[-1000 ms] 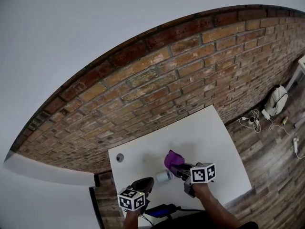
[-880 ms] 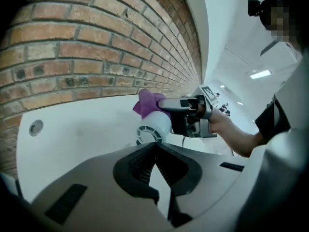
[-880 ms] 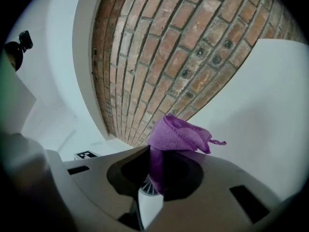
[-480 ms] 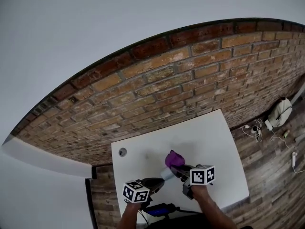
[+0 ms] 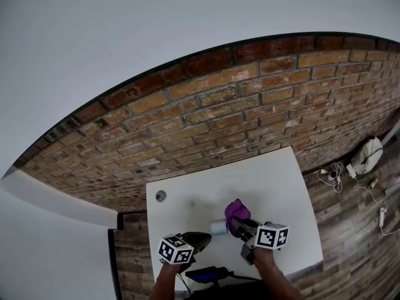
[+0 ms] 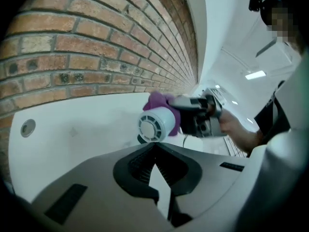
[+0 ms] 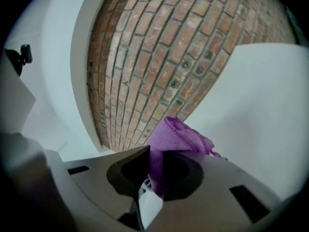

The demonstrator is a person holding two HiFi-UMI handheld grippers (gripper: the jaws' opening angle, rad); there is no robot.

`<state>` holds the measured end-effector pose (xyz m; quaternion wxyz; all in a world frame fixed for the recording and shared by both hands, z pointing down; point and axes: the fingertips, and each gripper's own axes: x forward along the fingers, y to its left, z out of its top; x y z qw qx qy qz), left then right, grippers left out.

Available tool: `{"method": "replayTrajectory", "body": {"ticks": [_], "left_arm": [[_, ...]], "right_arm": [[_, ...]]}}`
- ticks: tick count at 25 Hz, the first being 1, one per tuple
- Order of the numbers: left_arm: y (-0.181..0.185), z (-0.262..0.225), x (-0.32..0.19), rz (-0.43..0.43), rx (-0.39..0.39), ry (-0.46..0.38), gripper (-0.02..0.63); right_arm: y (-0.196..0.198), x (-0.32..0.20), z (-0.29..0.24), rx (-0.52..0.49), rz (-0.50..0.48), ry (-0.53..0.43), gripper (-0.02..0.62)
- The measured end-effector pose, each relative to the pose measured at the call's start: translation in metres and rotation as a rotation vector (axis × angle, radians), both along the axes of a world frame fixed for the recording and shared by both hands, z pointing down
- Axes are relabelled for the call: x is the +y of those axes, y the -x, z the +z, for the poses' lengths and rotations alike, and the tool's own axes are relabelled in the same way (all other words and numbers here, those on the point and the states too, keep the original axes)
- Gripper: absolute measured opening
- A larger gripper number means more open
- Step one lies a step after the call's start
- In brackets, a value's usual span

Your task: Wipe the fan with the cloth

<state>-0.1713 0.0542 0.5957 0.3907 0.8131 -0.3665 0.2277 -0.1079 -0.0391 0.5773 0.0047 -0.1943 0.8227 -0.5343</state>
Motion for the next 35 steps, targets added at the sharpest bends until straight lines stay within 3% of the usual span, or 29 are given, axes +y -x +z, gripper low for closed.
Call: {"method": "replayTrajectory", "body": {"ticks": [2, 4, 8, 11, 13, 16, 24, 30, 32, 35], "left_arm": [[-0.011, 0.001, 0.014, 0.13, -0.032, 0.01, 0.0], [-0.022, 0.002, 0.018, 0.201, -0.04, 0.004, 0.0], [-0.033, 0.006, 0.008, 0.208, -0.044, -0.007, 0.0], [-0.025, 0.008, 0.0, 0.137, -0.068, -0.013, 0.0], [-0.016, 0.004, -0.007, 0.064, -0.048, -0.029, 0.0], [-0.007, 0.0, -0.016, -0.002, -0.024, -0.04, 0.0], [0.003, 0.001, -0.03, -0.01, -0.064, -0.041, 0.0], [0.005, -0.004, -0.04, -0.027, -0.089, -0.067, 0.0], [0.005, -0.006, -0.042, -0.031, -0.104, -0.081, 0.0], [0.004, -0.02, -0.046, -0.03, -0.135, -0.134, 0.0]], "right_arm": [[0.009, -0.025, -0.014, 0.03, -0.069, -0.132, 0.055], [0.031, -0.039, -0.023, 0.041, -0.176, -0.212, 0.055], [0.071, -0.028, -0.015, 0.012, -0.405, -0.177, 0.055], [0.075, -0.011, -0.003, 0.032, -0.473, -0.135, 0.055], [0.068, -0.008, 0.001, 0.043, -0.434, -0.1, 0.055], [0.052, -0.009, 0.001, 0.018, -0.291, -0.019, 0.055], [0.013, 0.002, 0.007, -0.05, 0.008, 0.099, 0.055], [0.0, 0.006, 0.015, -0.045, 0.006, 0.134, 0.055], [-0.002, 0.003, 0.003, -0.034, -0.013, 0.097, 0.055], [0.011, 0.001, -0.044, -0.042, -0.107, -0.038, 0.055]]}}
